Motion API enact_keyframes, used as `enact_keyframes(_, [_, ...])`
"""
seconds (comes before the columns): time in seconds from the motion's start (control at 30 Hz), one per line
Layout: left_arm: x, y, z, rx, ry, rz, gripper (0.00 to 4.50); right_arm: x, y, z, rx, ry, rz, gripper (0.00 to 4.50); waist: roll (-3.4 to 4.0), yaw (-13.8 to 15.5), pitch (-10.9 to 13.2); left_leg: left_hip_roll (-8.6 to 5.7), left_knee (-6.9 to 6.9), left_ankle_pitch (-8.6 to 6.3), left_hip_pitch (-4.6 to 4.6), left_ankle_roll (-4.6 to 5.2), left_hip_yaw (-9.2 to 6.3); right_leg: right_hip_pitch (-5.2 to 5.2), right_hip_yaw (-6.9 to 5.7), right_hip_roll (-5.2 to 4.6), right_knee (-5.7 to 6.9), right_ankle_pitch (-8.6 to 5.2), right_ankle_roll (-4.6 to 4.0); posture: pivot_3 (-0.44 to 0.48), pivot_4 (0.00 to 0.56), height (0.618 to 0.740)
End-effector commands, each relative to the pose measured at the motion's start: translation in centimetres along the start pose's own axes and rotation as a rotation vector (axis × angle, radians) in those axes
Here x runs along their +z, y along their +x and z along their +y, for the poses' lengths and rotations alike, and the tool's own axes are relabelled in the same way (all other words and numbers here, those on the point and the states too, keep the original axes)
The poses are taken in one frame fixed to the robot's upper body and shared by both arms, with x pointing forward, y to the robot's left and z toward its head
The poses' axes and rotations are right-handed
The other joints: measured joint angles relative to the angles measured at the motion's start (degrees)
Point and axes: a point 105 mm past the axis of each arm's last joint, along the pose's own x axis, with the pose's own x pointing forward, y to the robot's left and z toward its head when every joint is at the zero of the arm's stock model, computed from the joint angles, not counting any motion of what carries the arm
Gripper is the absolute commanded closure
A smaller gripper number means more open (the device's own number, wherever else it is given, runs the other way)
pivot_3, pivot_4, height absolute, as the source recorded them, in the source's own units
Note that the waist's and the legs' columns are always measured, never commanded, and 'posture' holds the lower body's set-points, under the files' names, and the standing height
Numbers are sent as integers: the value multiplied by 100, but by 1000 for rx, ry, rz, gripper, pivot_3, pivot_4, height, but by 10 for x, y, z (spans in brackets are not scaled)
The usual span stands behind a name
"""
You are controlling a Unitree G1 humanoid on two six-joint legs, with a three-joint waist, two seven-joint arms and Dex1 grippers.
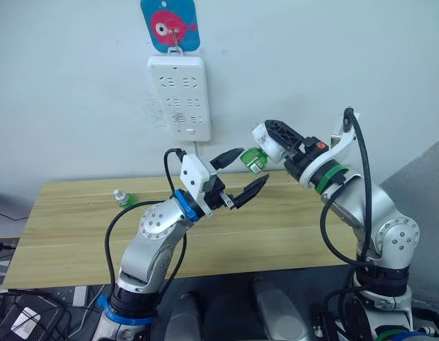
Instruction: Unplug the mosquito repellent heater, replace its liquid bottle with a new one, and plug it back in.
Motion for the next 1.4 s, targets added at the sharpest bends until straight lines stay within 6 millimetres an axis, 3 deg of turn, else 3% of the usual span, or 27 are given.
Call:
enact_keyframes(0.03, [12,6,-5,-17,28,-56,1798,1,-5,14,67,9,-4,1517,0,3,0,0,0,0,0,0,0,0,-1,0,0,0,0,-267,223,740])
enact_keyframes(0.1, [11,7,-3,-13,33,-56,2322,0,-5,14,68,11,-2,1517,0,5,0,0,0,0,0,0,-1,0,-1,0,0,0,0,-267,221,740])
enact_keyframes(0.3, [5,6,-2,-5,33,-37,2352,-1,-6,16,80,19,3,1517,1,5,-1,0,0,0,0,0,-2,1,-2,0,0,3,-4,-266,219,740])
enact_keyframes(0.4, [6,5,-1,0,34,-39,2999,-2,-6,16,80,17,4,1517,1,3,-1,0,0,0,0,0,0,1,0,0,-1,3,-4,-265,217,740])
enact_keyframes(0.57, [7,5,0,0,40,-44,4453,-3,-7,15,79,14,6,1517,1,2,-2,0,1,0,1,0,-1,1,-1,0,3,3,-3,-262,216,740])
enact_keyframes(0.7, [12,2,6,24,38,-70,4500,-2,-7,15,78,10,5,1517,2,2,-2,0,2,0,1,0,-1,1,0,0,3,3,-4,-263,216,740])
enact_keyframes(0.83, [15,-11,25,111,74,-62,3364,0,-8,14,76,4,-4,1517,3,-4,-2,0,2,0,2,0,-1,1,-1,0,6,5,-7,-274,214,740])
enact_keyframes(1.03, [7,-29,6,30,34,-5,1550,3,-8,12,72,4,-11,1517,5,-1,-4,1,1,0,2,0,-1,1,0,-1,6,5,-7,-266,216,740])
enact_keyframes(1.2, [4,-20,-15,-60,29,-7,22,3,-6,12,73,21,-12,1517,5,18,-5,-2,9,0,-1,-1,-2,4,0,-2,5,5,-6,-261,217,740])
enact_keyframes(1.4, [3,-7,-8,-14,31,-29,0,2,-6,13,79,20,-5,1517,6,13,-5,0,9,1,5,0,-1,5,0,0,13,6,-5,-263,215,740])
